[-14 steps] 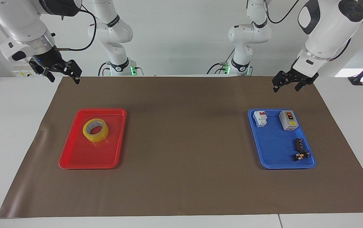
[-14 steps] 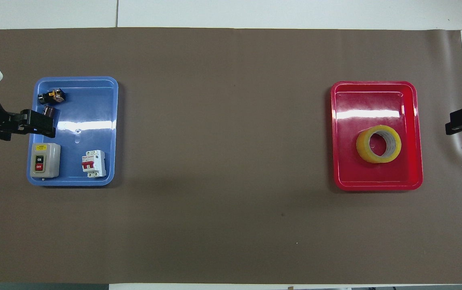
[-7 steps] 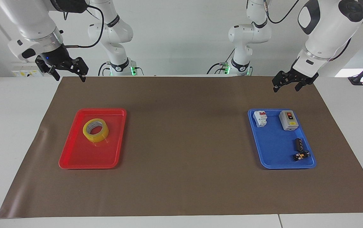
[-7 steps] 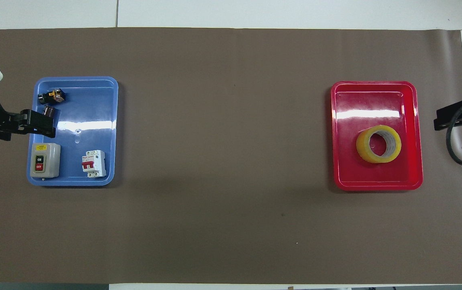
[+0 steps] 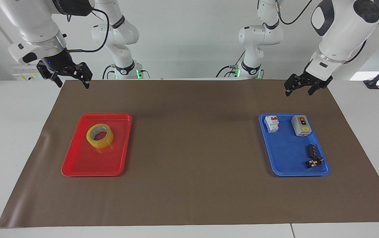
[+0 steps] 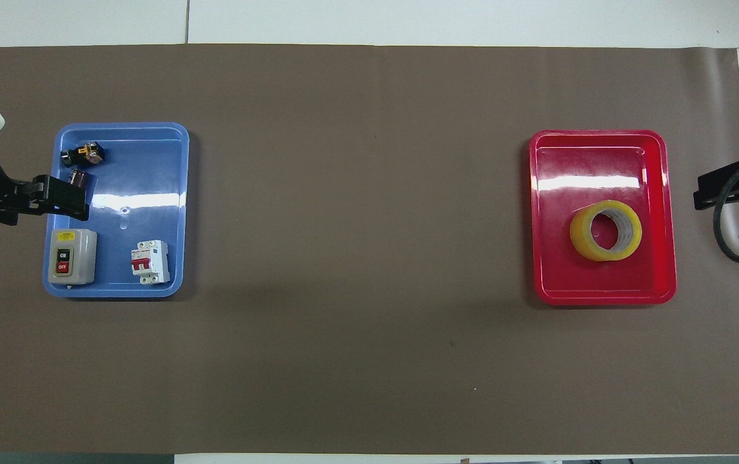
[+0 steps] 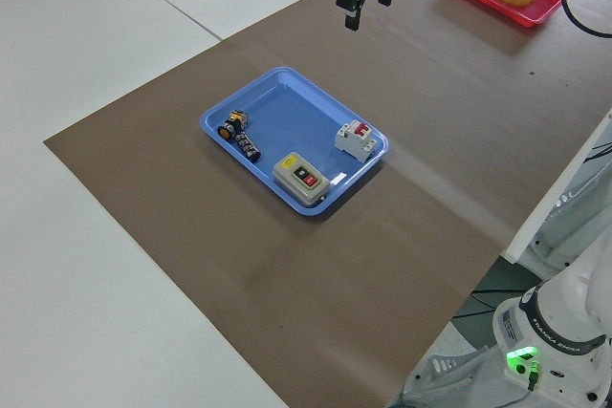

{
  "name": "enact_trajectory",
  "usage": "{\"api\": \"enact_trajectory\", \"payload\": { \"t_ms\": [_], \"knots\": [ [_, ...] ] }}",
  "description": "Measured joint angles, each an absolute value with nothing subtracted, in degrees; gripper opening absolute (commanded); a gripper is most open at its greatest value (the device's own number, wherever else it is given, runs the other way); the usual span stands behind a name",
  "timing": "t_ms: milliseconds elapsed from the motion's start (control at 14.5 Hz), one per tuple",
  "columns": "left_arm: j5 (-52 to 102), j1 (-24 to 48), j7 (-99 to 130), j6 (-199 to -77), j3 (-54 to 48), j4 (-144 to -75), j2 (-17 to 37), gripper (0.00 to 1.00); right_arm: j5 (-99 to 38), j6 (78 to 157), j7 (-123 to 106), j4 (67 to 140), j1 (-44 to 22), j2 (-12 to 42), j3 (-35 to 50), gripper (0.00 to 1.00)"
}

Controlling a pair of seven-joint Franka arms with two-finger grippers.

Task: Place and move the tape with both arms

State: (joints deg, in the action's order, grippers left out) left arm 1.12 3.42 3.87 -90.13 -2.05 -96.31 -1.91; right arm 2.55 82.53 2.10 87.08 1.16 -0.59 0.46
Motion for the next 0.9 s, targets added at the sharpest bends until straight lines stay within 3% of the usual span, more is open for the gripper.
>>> {"api": "enact_trajectory", "payload": {
  "t_ms": [898],
  "knots": [
    [1.12,3.42,3.87,-90.13,-2.05,-96.31,-1.91,1.00,2.28,84.82,2.10,87.64,1.20,-0.29,0.43,1.00]
  ]
}}
